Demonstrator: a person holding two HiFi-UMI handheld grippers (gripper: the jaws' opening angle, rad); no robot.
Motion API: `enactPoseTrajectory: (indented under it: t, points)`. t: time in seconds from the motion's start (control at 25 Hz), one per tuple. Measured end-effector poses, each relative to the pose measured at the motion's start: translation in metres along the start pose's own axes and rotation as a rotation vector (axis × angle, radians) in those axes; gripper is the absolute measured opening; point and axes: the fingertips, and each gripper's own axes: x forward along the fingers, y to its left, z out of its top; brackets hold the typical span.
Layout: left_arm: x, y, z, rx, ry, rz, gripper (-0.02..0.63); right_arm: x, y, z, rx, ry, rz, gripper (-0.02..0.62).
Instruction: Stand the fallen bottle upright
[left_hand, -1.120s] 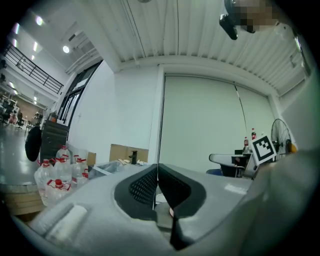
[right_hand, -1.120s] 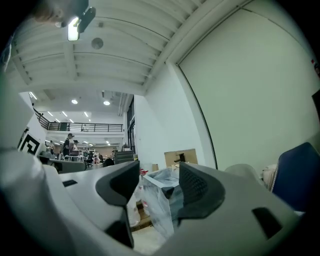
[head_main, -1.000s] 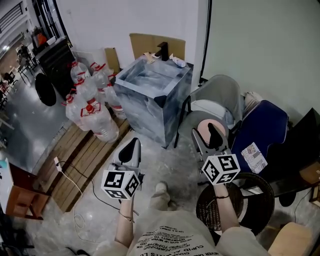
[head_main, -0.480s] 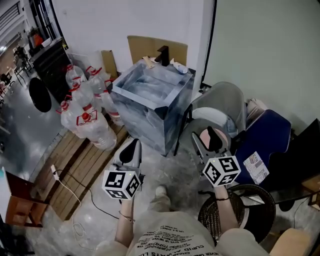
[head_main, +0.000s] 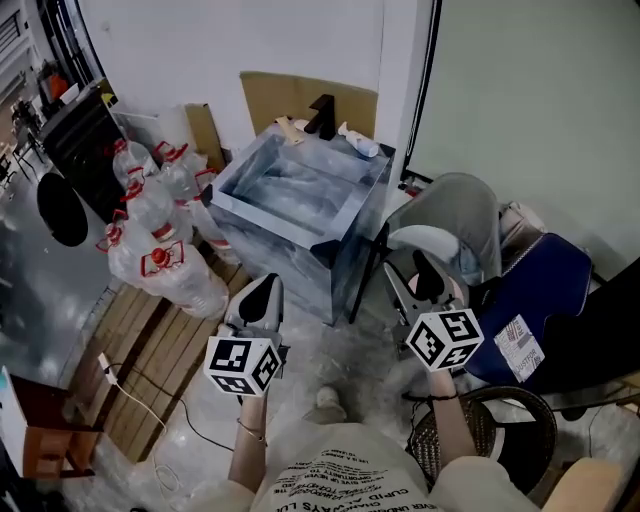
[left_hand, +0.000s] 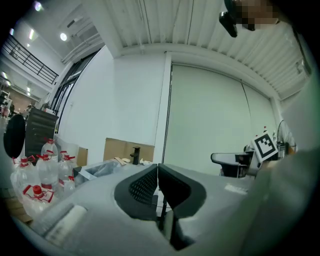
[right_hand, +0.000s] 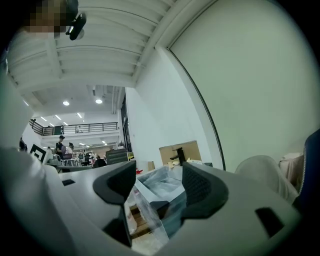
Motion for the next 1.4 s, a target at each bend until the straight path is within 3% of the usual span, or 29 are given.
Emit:
enactPoseTrajectory:
  t: [0.4, 0.8, 1.4]
  points:
    - [0.062, 0.034, 0.002, 0.030, 0.005, -0.067, 0.026, 0.058, -0.014, -0.002, -0.006, 0.003, -0.025, 0.276]
    - [0.105, 0.053, -0.005, 0.008, 0.024, -0.087, 0.025, 0.097, -0.033, -0.006, -0.005, 0.021, -0.046, 0.275]
    - [0.241, 0.075, -0.018, -0.023, 0.104, -0.116, 0.025, 0.211, -0.117, -0.005, 0.030, 0.077, -0.048, 0.275]
